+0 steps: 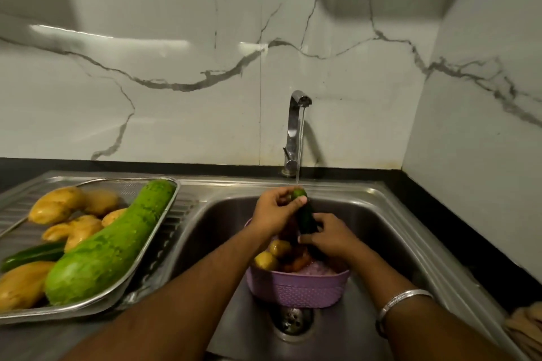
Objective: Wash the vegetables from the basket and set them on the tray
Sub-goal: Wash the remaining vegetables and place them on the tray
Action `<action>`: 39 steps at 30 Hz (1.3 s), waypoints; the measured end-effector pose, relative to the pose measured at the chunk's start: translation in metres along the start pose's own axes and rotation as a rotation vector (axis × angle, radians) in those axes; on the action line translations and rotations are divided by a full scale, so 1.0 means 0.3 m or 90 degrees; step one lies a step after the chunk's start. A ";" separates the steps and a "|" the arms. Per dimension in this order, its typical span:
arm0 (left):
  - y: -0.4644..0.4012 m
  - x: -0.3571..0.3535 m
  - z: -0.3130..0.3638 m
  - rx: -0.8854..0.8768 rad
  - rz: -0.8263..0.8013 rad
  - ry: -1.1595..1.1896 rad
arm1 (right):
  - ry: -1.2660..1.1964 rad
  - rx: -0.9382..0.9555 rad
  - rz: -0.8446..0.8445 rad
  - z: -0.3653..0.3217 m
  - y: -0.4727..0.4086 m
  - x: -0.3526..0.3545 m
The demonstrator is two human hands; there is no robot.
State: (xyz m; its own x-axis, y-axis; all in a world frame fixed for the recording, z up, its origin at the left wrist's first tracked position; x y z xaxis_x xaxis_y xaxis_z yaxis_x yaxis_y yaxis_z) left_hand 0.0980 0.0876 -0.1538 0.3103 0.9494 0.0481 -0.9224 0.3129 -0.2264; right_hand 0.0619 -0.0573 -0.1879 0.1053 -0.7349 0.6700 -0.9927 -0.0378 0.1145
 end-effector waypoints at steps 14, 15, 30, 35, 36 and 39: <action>-0.016 -0.090 0.050 0.132 0.028 0.330 | -0.233 -0.117 0.062 0.012 0.097 -0.027; -0.019 -0.087 0.056 0.135 0.037 0.351 | -0.233 -0.108 0.055 0.000 0.093 -0.023; -0.021 -0.113 0.091 0.069 0.035 0.228 | -0.195 -0.078 0.070 -0.021 0.122 0.011; -0.042 -0.099 0.087 0.124 0.048 0.280 | -0.050 -0.031 0.117 -0.031 0.119 0.039; -0.042 -0.105 0.087 0.136 0.044 0.308 | -0.030 -0.040 0.128 -0.024 0.121 0.053; -0.038 -0.118 0.090 0.148 0.005 0.370 | -0.052 -0.079 0.131 -0.006 0.123 0.077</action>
State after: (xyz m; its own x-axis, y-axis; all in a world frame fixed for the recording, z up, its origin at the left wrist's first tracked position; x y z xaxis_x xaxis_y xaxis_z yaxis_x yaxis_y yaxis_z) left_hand 0.0913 0.0511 -0.1267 0.3178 0.8031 -0.5040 -0.9308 0.3655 -0.0045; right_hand 0.0279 -0.0743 -0.1669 -0.1078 -0.7712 0.6274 -0.9774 0.1975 0.0748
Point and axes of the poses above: each hand's wrist, its own y-axis away from the middle knuckle, its own x-axis out of the back of the hand, z = x × y, the point moved 7 cm from there along -y, towards the middle knuckle, and after that the axes turned 5 degrees about -z, right-handed, at the moved point
